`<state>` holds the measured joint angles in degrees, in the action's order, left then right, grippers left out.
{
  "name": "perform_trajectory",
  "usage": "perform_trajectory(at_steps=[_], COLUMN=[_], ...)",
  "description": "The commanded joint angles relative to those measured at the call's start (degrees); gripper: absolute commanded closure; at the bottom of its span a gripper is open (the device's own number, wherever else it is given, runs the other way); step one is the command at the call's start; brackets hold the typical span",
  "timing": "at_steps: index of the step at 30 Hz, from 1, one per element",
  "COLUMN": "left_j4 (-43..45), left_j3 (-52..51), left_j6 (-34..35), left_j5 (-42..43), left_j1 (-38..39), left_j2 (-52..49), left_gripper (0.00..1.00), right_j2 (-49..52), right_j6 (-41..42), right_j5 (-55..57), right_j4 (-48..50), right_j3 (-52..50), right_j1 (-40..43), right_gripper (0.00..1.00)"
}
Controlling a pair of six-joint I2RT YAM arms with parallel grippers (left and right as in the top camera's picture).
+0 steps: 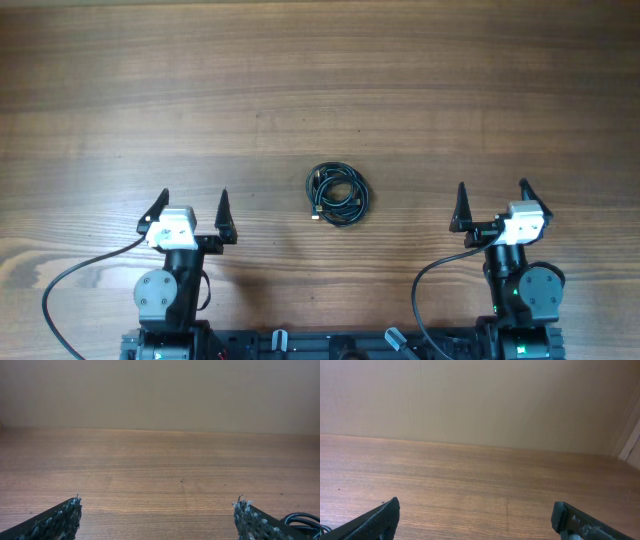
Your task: Untangle cables
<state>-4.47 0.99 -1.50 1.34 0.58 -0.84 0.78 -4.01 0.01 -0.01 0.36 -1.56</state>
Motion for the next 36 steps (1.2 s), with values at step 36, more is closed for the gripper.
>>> perform_trajectory(at_steps=[36], left_j4=[0.22], left_j3=[-0.68], left_j6=[-1.05], left_j5=[0.7], left_j1=[0.11], left_j2=[0.07], left_gripper=[0.0], right_j2=[-0.35], right_j6=[-0.48], right_j5=[-0.94], right_j4=[0.17], right_j3=[-0.07], right_j1=[0.31], right_gripper=[0.0])
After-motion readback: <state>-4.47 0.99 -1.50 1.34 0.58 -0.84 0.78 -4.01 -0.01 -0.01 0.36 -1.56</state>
